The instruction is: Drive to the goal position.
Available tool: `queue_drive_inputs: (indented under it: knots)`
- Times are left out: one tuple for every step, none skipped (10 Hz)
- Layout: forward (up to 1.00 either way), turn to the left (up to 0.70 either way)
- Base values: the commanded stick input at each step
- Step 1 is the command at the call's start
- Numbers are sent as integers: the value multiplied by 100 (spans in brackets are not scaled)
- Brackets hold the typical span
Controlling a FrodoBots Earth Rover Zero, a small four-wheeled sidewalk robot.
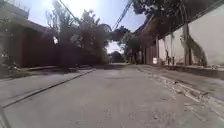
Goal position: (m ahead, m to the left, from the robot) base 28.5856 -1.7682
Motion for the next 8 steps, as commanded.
queue_drive_inputs:
  knots:
    - [100,-31]
    - [100,-31]
    - [100,-31]
    - [100,-17]
    - [100,9]
    - [100,9]
    - [100,9]
    - [100,9]
